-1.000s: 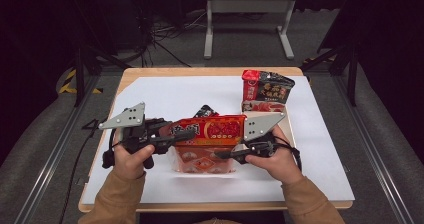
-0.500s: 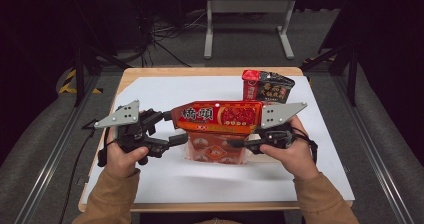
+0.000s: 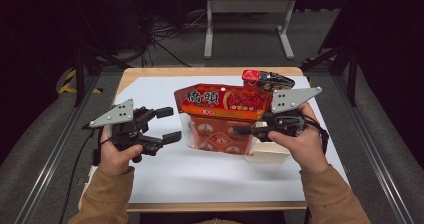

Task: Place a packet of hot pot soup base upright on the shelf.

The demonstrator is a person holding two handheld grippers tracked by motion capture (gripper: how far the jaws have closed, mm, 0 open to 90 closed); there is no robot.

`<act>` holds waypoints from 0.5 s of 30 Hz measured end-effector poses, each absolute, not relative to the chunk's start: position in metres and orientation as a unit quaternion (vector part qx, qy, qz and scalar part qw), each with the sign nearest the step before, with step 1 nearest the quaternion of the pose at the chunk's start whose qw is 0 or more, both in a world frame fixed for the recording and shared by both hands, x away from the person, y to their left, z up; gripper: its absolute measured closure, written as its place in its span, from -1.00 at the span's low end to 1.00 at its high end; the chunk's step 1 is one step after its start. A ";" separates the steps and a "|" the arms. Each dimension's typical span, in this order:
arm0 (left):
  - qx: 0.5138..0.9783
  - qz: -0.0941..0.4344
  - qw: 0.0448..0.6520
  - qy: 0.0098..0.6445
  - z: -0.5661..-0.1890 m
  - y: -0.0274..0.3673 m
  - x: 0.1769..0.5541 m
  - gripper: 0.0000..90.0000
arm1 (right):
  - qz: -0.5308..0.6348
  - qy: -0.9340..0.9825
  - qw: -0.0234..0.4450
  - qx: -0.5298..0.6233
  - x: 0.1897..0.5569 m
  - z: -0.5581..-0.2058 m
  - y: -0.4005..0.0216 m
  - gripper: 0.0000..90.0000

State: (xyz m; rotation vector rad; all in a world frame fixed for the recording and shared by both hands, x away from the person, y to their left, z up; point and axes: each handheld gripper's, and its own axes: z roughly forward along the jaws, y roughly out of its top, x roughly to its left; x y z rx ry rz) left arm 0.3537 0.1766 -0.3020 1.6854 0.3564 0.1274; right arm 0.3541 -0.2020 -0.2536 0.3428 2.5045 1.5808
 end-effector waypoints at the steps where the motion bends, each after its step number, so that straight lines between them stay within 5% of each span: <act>1: 0.743 0.058 0.649 0.157 -0.302 0.176 0.354 -0.57 | 0.529 0.837 0.083 0.114 0.355 -0.252 -0.203 0.57; 15: 0.730 0.089 0.656 0.172 -0.311 0.178 0.359 -0.65 | 0.536 0.825 0.112 0.141 0.360 -0.235 -0.228 0.57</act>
